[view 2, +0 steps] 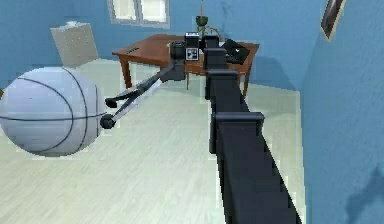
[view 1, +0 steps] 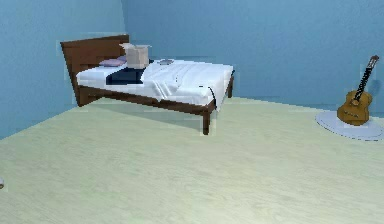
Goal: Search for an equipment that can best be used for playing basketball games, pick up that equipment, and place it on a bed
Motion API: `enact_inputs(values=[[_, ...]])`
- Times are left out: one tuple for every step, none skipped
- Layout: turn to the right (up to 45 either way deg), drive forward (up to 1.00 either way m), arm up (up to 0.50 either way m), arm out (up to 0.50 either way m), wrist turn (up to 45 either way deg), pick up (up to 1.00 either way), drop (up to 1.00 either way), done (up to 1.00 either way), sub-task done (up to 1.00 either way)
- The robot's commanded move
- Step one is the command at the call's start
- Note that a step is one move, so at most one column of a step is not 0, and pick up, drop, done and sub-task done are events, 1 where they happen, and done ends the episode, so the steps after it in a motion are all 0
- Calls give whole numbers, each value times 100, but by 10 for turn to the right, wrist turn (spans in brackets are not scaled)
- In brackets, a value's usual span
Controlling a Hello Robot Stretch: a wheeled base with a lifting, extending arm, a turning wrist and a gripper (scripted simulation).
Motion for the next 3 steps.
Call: enact_inputs(values=[[0, 0, 0, 0, -240, 0, 0, 0, 0], [0, 0, 0, -42, 0, 0, 0, 0, 0], [210, 0, 0, 0, 0, 0, 0, 0, 0]])
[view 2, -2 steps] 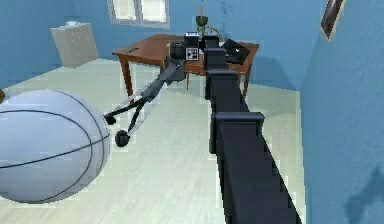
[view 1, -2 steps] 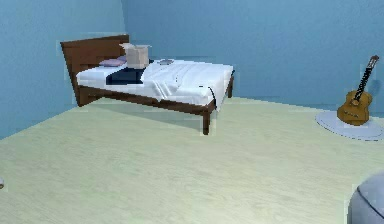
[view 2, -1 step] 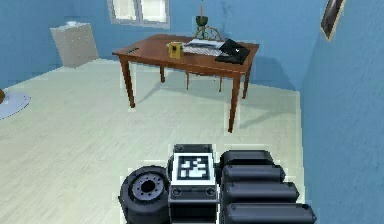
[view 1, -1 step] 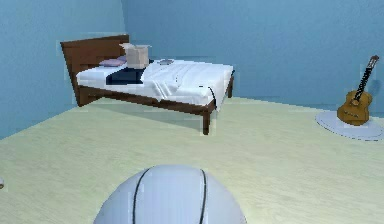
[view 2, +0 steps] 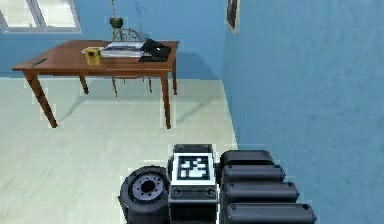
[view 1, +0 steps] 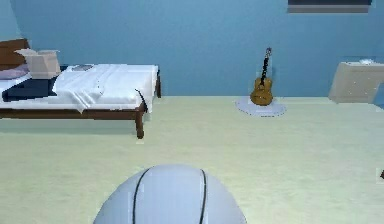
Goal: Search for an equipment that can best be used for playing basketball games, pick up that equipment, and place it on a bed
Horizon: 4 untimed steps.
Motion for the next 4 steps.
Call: enact_inputs(values=[[0, 10, 0, 0, 0, 0, 0, 0, 0], [-450, 0, 0, 0, 0, 0, 0, 0, 0], [-30, 0, 0, 0, 0, 0, 0, 0, 0], [0, 100, 0, 0, 0, 0, 0, 0, 0]])
